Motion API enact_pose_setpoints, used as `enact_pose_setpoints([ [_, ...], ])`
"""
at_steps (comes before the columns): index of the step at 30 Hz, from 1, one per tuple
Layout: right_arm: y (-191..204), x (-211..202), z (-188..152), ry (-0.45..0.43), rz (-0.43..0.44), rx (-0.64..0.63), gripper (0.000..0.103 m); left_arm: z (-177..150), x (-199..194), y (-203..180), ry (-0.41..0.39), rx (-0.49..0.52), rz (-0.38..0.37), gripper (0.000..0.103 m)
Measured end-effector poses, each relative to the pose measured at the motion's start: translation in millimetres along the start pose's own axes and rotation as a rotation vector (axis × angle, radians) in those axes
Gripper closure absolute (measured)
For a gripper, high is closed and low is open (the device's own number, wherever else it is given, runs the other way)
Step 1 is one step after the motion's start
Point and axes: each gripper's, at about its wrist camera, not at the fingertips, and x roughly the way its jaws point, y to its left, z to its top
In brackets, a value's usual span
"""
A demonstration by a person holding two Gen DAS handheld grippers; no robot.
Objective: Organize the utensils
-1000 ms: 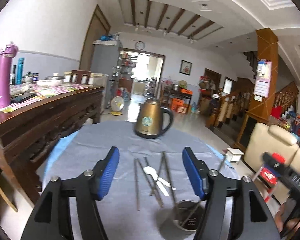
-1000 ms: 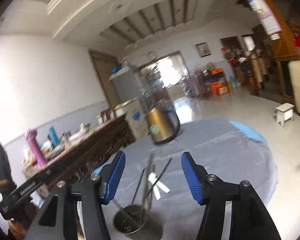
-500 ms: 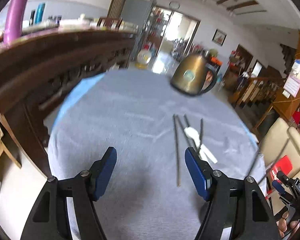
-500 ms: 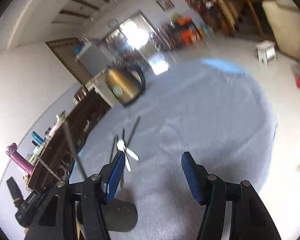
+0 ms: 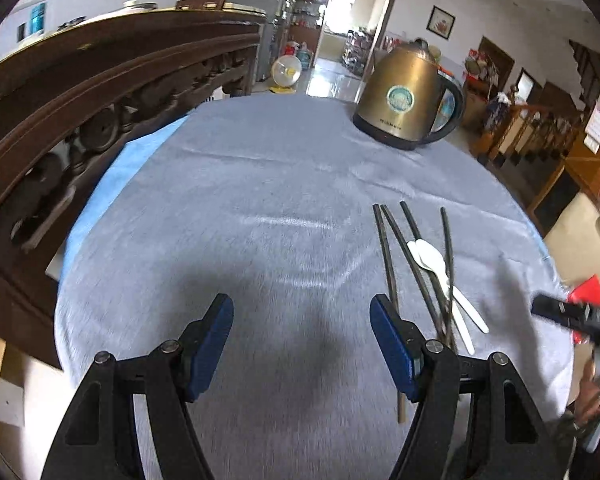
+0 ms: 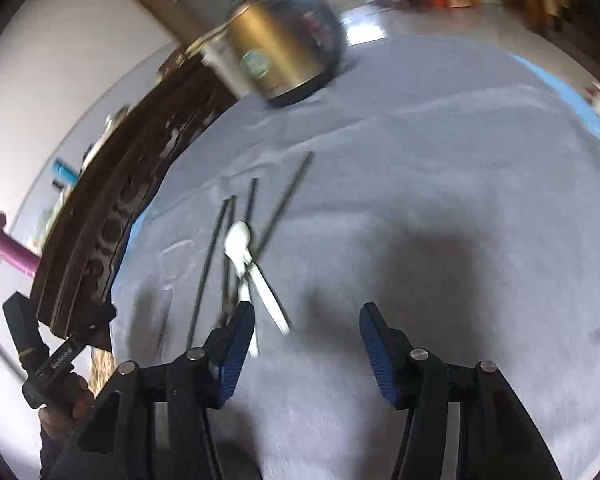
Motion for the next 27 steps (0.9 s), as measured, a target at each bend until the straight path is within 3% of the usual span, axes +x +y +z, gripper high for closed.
enact_pose_setpoints([
  [4, 10, 34, 42, 0.017, -0.074, 0.002, 0.052, 11, 18, -6, 0.03, 0.035, 0.019, 0.032],
  [9, 13, 72, 98, 0.03, -0.155, 0.031, 0.052, 28, 41, -15, 0.076, 0.066, 0.0, 0.032],
  [12, 19, 102, 120, 0.088, -0.227, 0.037, 0.055, 39, 53, -25, 0.095, 0.086, -0.013, 0.032],
  [15, 22, 127, 126, 0.16, -0.291, 0.032, 0.062, 53, 67, -36, 0.124, 0.097, -0.042, 0.032],
  [18, 31, 134, 128, 0.14, -0.354, -0.023, 0.068, 65, 86, -47, 0.176, 0.102, -0.065, 0.032],
  [20, 38, 137, 128, 0.145, -0.371, -0.058, 0.087, 68, 97, -56, 0.196, 0.115, -0.069, 0.032],
  [22, 44, 139, 124, 0.153, -0.415, -0.114, 0.096, 71, 109, -68, 0.223, 0.161, -0.075, 0.032],
  [27, 34, 124, 108, 0.15, -0.418, -0.166, 0.096, 74, 140, -83, 0.297, 0.213, -0.012, 0.034],
])
